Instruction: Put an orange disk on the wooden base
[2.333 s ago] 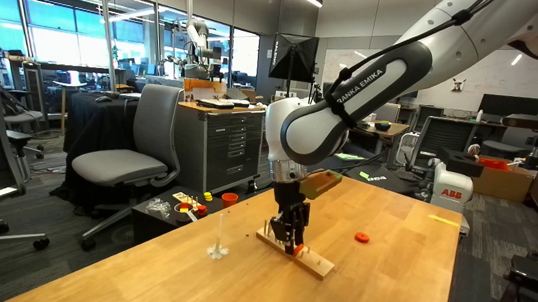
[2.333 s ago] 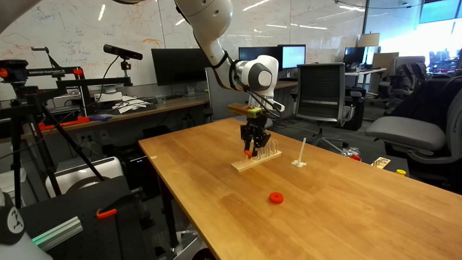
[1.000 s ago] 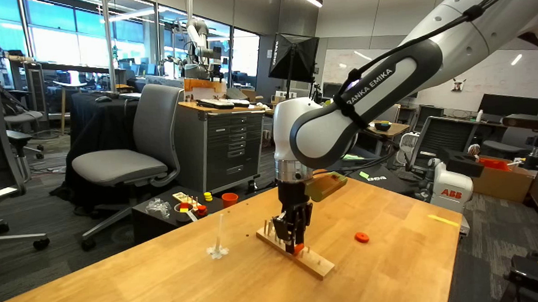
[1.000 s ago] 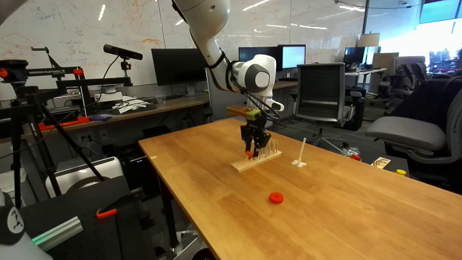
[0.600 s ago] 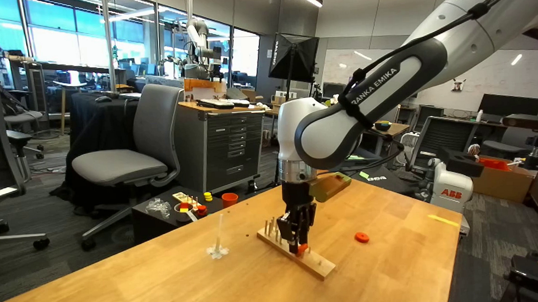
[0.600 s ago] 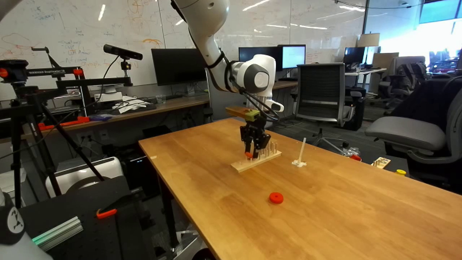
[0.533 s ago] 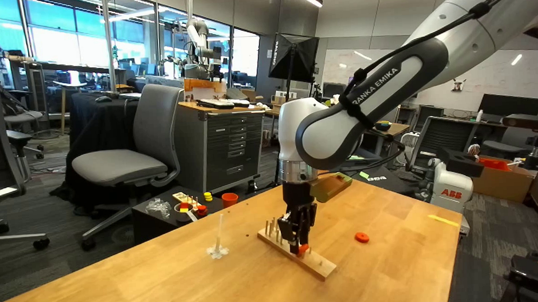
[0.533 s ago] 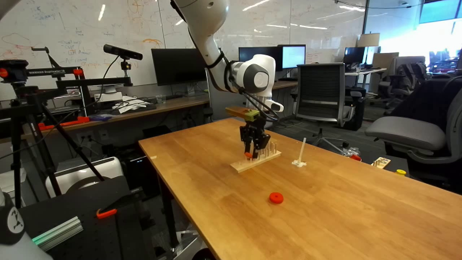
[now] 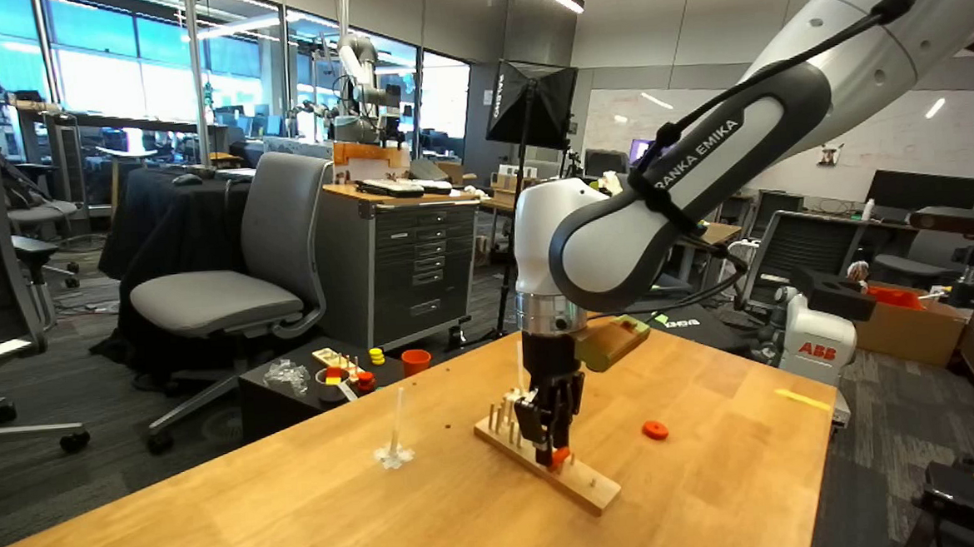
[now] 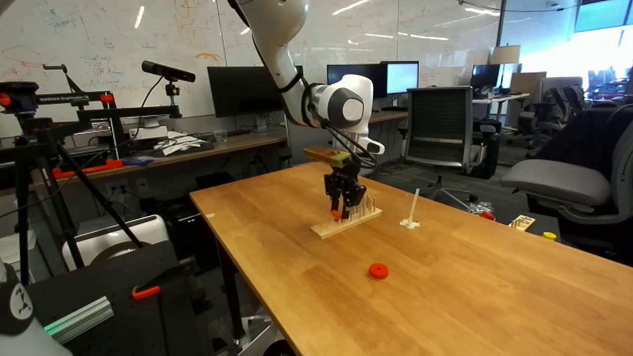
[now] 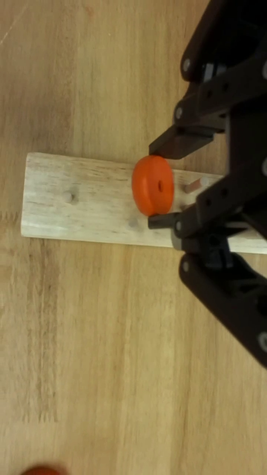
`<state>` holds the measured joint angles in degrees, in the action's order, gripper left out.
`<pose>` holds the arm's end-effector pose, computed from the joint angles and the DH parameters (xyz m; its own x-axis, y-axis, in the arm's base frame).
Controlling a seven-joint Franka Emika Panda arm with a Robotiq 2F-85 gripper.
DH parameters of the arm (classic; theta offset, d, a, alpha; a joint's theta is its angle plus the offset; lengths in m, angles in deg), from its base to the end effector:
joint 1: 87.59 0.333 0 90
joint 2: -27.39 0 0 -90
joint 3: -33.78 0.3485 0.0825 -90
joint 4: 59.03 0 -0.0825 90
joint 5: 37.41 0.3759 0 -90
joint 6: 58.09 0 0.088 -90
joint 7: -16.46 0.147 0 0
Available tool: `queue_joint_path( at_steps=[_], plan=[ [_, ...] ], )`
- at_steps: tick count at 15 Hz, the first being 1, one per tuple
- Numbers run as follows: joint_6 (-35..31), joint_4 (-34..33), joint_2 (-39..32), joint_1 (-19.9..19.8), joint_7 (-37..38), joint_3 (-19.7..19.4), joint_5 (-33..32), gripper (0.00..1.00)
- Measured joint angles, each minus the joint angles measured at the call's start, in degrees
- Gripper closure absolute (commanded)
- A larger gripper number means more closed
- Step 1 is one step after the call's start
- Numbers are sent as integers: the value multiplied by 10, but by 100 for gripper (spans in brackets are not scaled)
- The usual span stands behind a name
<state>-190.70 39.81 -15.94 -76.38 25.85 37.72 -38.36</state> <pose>0.6355 0.1687 0.1250 0.9810 0.0972 -0.1681 0.0970 -0.9952 -0.0097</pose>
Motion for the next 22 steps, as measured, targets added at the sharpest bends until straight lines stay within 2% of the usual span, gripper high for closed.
queue_joint_path(
  at_steps=[11, 22],
  plan=[
    [-40, 67, 51, 0, -15, 10, 0, 82],
    [-40, 72, 56, -1, -16, 10, 0, 82]
  ],
)
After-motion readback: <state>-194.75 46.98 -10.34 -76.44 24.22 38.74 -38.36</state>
